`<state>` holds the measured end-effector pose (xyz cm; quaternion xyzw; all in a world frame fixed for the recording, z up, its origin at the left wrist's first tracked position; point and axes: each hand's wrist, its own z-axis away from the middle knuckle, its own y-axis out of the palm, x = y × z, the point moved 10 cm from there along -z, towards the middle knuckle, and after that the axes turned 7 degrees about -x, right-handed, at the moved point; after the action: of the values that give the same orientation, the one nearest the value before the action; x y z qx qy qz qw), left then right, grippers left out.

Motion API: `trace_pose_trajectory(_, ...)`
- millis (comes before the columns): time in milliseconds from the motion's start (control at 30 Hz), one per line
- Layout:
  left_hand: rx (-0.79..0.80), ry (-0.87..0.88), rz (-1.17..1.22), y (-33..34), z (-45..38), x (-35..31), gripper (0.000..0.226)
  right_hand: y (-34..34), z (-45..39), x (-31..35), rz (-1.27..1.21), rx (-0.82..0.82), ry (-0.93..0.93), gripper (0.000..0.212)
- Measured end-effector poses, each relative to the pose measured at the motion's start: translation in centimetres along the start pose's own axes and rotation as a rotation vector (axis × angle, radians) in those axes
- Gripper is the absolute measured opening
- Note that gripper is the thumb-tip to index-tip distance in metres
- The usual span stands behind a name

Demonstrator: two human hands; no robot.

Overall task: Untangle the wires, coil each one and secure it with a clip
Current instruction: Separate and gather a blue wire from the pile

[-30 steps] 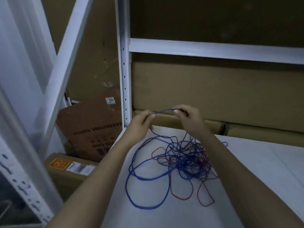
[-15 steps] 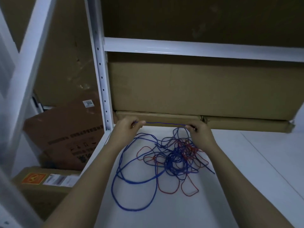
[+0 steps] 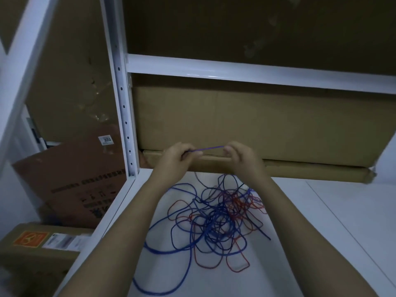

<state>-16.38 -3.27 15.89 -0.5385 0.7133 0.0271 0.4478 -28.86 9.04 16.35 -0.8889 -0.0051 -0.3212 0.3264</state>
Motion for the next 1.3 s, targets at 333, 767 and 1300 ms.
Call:
trace_pose_trajectory(333,-0.342,-0.036,0.022,-7.5,-2.2,-1.4,0.031,-7.7,-1.7,-1.2,0.052,-0.488,0.006,0.021)
trace_pose_trajectory(767,-0.085,-0.045,0.018,0.4,-1.6,-1.2,0.020,5.2,1.2,3.5,-0.430,0.365,0.100,0.018)
trace_pose_trajectory(1300,-0.244,-0.155,0.094,-3.4,-0.4,1.3,0.025,1.9,-0.1,-6.6,0.076,0.005,0.129,0.030)
